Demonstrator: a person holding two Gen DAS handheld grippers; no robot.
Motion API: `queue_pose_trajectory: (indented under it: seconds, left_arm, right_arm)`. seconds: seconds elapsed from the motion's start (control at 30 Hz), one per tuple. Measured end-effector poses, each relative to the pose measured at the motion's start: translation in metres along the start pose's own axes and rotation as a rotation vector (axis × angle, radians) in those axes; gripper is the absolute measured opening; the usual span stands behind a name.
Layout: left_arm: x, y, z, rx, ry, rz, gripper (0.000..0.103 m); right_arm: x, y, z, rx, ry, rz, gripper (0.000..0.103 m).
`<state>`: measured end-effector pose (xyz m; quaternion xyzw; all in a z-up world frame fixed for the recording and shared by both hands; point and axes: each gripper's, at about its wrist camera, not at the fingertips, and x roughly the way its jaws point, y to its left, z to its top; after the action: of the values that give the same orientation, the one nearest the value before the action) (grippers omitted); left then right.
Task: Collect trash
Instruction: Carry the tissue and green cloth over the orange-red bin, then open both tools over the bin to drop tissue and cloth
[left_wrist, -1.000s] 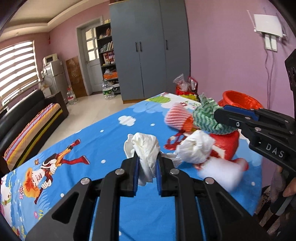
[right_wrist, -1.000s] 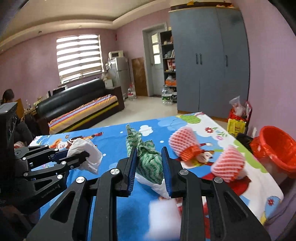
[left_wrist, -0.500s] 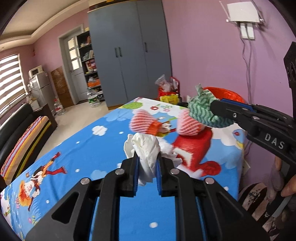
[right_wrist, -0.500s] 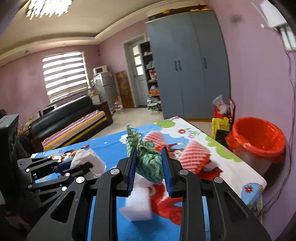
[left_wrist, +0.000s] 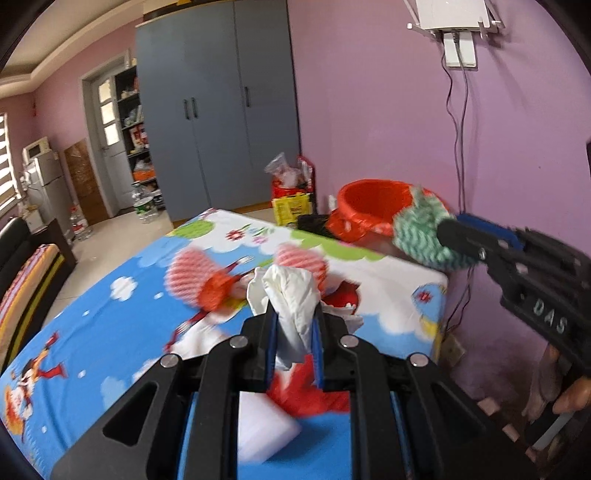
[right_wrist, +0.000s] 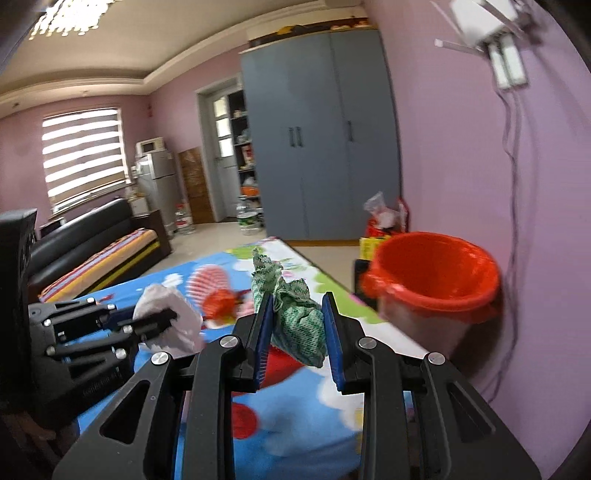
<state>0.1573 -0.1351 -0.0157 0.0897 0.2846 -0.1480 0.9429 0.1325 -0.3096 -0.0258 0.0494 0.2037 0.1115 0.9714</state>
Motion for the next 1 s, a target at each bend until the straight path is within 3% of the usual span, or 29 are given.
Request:
queue_pose_trajectory:
  seconds: [0.33, 0.63, 0.87, 0.97, 1.0]
  left_arm:
    - [0.065, -0.047, 0.042, 0.015, 0.015, -0.112, 0.016]
    - [0.137, -0.079, 0.104, 0.019, 0.002, -0.205, 0.019]
    - [0.212, -0.101, 0.152, 0.017, 0.027, -0.271, 0.024]
    - [0.237, -0.105, 0.167, -0.003, 0.027, -0.286, 0.041]
    - [0.246, -0.106, 0.173, -0.013, 0.014, -0.288, 0.056]
  right_arm:
    - [0.024, -0.070, 0.000, 0.019, 0.019, -0.132, 0.027]
    - [0.083, -0.140, 0.022, 0.030, 0.039, -0.222, 0.028]
    - [0.128, -0.193, 0.031, 0.066, 0.050, -0.241, 0.031]
    - [0.152, -0.209, 0.034, 0.069, 0.050, -0.235, 0.035]
    - [0.158, -0.212, 0.035, 0.064, 0.051, -0.236, 0.051]
